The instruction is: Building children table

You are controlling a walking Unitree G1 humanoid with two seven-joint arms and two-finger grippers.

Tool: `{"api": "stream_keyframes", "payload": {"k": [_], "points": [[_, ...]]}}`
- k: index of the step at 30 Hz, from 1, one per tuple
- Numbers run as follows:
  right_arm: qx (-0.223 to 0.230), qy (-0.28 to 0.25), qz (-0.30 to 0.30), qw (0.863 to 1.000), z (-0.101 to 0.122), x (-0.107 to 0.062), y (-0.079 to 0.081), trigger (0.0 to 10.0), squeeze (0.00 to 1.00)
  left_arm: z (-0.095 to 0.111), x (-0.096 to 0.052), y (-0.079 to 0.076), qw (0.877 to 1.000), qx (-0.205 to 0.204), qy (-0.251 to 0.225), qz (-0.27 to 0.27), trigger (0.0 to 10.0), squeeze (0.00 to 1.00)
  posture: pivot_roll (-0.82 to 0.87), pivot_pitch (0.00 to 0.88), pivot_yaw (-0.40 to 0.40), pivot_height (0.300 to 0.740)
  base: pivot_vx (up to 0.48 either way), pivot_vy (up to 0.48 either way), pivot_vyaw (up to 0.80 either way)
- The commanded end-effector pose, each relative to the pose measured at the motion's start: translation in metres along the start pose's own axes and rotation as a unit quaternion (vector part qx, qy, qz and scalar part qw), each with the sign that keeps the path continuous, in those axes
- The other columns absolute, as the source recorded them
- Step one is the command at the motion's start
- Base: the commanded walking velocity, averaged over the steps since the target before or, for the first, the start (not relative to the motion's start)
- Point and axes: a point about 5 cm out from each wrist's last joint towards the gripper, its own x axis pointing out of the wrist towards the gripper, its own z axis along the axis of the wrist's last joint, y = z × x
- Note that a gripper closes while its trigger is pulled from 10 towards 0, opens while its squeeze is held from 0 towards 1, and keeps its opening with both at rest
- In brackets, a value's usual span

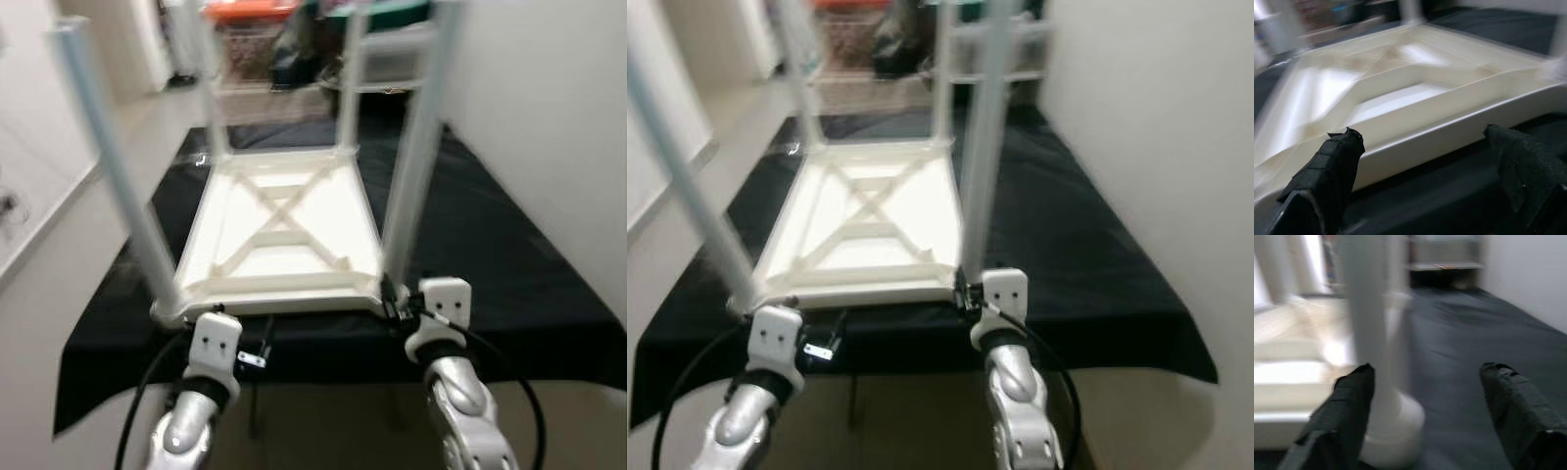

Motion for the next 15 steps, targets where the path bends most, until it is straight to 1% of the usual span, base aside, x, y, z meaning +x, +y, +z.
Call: {"api": "stream_keyframes", "payload": {"k": [1, 2, 4, 6, 7, 8, 9, 10, 11, 12, 14, 15], "points": [[0.014, 0.001, 0.017, 1.000, 0.001, 0.000, 0.007, 10.0, 1.00, -0.006, -0.004, 0.007, 1.000, 0.005, 0.015, 0.010, 10.0, 0.00, 0.07, 0.000, -0.004, 0.740, 0.000, 0.000, 0.00], [0.014, 0.001, 0.017, 1.000, 0.001, 0.000, 0.007, 10.0, 1.00, -0.006, -0.004, 0.007, 1.000, 0.005, 0.015, 0.010, 10.0, 0.00, 0.07, 0.000, -0.004, 0.740, 0.000, 0.000, 0.00], [0.011, 0.001, 0.015, 1.000, -0.001, -0.001, 0.002, 10.0, 1.00, -0.006, -0.004, 0.006, 1.000, 0.004, 0.016, 0.009, 10.0, 0.00, 0.06, 0.000, -0.004, 0.740, 0.000, 0.000, 0.00], [0.011, 0.001, 0.015, 1.000, -0.001, -0.001, 0.002, 10.0, 1.00, -0.006, -0.004, 0.006, 1.000, 0.004, 0.016, 0.009, 10.0, 0.00, 0.06, 0.000, -0.004, 0.740, 0.000, 0.000, 0.00], [0.007, -0.003, 0.021, 1.000, 0.001, 0.001, 0.002, 10.0, 0.77, -0.006, -0.004, 0.006, 1.000, 0.004, 0.016, 0.008, 10.0, 0.00, 0.06, 0.000, -0.003, 0.740, 0.000, 0.000, 0.00], [0.008, -0.006, 0.034, 0.999, 0.004, 0.003, 0.004, 10.0, 0.00, -0.007, -0.004, 0.006, 1.000, 0.004, 0.016, 0.008, 10.0, 0.00, 0.06, 0.000, -0.001, 0.740, 0.000, 0.000, 0.00], [0.008, -0.006, 0.034, 0.999, 0.004, 0.003, 0.004, 10.0, 0.00, -0.007, -0.004, 0.006, 1.000, 0.004, 0.016, 0.008, 10.0, 0.00, 0.06, 0.000, -0.001, 0.740, 0.000, 0.000, 0.00], [0.009, -0.017, 0.051, 0.999, 0.009, 0.006, 0.006, 10.0, 1.00, -0.007, -0.004, 0.006, 1.000, 0.004, 0.017, 0.007, 10.0, 0.00, 0.07, 0.000, -0.002, 0.740, 0.000, 0.000, 0.00], [0.013, -0.026, 0.069, 0.997, 0.013, 0.009, 0.009, 10.0, 1.00, -0.007, -0.004, 0.006, 1.000, 0.004, 0.017, 0.006, 10.0, 0.00, 0.07, 0.000, -0.002, 0.740, 0.000, 0.000, 0.00], [0.013, -0.026, 0.069, 0.997, 0.013, 0.009, 0.009, 10.0, 1.00, -0.007, -0.004, 0.006, 1.000, 0.004, 0.017, 0.006, 10.0, 0.00, 0.07, 0.000, -0.002, 0.740, 0.000, 0.000, 0.00], [0.006, -0.040, 0.094, 0.995, 0.020, 0.013, 0.013, 10.0, 1.00, -0.007, -0.004, 0.006, 1.000, 0.004, 0.018, 0.006, 10.0, 0.00, 0.07, 0.000, -0.004, 0.740, 0.000, 0.000, 0.00], [0.006, -0.040, 0.094, 0.995, 0.020, 0.013, 0.013, 10.0, 1.00, -0.007, -0.004, 0.006, 1.000, 0.004, 0.018, 0.006, 10.0, 0.00, 0.07, 0.000, -0.004, 0.740, 0.000, 0.000, 0.00]]}}
